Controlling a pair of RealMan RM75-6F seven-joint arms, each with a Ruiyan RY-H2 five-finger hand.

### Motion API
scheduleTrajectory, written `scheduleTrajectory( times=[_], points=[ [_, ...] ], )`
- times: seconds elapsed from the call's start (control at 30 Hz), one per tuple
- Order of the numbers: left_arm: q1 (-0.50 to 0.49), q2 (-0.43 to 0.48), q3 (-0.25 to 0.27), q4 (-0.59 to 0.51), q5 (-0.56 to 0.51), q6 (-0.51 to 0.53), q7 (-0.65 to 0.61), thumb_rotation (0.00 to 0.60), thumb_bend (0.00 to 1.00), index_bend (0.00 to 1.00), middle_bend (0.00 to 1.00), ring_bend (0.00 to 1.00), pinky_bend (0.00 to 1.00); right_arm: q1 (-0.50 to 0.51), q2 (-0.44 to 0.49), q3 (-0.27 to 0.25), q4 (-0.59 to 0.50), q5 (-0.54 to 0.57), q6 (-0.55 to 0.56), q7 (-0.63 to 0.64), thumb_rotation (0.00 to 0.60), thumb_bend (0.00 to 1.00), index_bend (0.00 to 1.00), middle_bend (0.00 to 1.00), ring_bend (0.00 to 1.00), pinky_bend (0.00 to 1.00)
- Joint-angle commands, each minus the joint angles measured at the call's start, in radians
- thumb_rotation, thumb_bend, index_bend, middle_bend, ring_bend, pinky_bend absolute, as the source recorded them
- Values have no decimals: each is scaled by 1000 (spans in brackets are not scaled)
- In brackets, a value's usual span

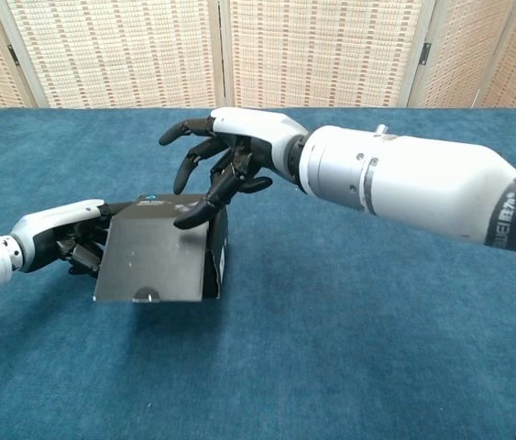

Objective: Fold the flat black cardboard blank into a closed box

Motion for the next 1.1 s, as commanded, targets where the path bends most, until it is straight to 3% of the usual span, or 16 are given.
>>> scheduleTrajectory(
  times=[0.03,0.23,0.4,0.77,0.97,1.1],
  points=[
    [6,3,-14,-21,-22,-18,33,600,239,389,422,618,915,-2,-4,-24,-3,-36,28,-40,600,0,152,373,687,1000],
    [15,28,-28,-70,-50,-35,123,600,228,126,244,624,919,0,-27,-44,12,-71,67,-105,600,0,152,359,687,1000],
    [26,56,-38,-124,-76,-36,218,600,213,1,144,624,921,7,-60,-49,39,-63,86,-156,600,0,152,359,687,1000],
    [54,162,-33,-250,-123,-30,439,600,187,0,47,622,924,0,-150,-73,99,-56,166,-288,600,0,152,360,689,1000],
    [69,235,-47,-313,-175,1,593,600,187,0,4,605,923,-11,-181,-100,127,-102,202,-342,600,0,171,370,690,1000],
    [80,280,-63,-356,-198,32,663,600,185,0,0,603,923,-19,-211,-143,185,-199,259,-394,600,0,202,377,690,1000]
  ],
)
